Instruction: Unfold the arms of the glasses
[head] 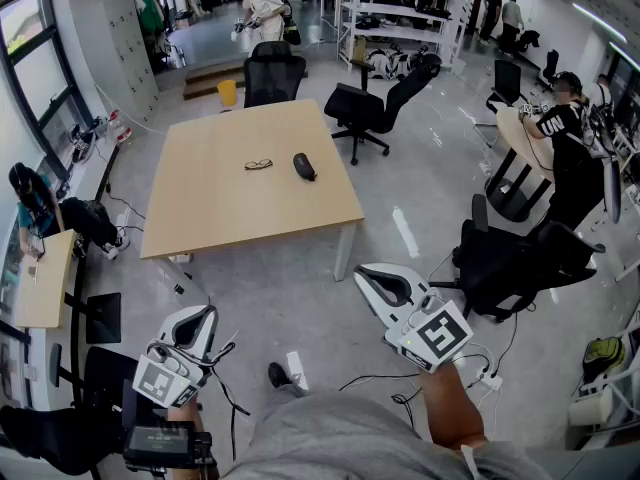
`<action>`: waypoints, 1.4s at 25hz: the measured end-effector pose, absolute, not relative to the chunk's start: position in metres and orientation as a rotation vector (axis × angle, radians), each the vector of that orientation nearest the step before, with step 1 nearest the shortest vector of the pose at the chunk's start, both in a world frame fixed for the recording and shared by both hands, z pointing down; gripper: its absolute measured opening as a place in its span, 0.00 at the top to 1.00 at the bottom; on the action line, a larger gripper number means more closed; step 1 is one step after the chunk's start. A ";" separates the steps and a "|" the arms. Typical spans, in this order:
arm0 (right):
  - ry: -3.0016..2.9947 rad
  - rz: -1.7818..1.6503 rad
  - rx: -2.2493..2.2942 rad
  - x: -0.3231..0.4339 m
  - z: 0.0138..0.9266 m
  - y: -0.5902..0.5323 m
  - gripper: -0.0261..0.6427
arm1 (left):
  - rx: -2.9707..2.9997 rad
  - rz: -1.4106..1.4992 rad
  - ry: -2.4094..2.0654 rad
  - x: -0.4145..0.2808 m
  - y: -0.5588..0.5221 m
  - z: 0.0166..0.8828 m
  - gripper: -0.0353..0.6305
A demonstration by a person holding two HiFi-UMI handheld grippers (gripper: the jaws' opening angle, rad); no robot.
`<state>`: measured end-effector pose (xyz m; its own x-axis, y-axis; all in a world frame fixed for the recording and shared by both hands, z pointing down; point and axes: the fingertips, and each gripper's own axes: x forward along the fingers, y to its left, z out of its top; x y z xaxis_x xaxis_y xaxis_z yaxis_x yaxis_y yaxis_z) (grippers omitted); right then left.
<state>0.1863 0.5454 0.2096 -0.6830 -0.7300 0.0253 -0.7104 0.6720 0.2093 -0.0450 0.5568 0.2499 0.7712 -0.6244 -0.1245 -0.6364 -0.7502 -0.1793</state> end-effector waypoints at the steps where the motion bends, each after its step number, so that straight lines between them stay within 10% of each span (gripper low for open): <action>1: -2.773 -0.274 1.198 0.188 0.211 0.544 0.95 | -2.755 0.083 0.993 -0.043 0.556 0.251 0.94; 35: -2.780 -0.072 1.261 0.138 0.242 0.396 0.95 | -2.836 0.062 0.913 -0.086 0.400 0.269 0.94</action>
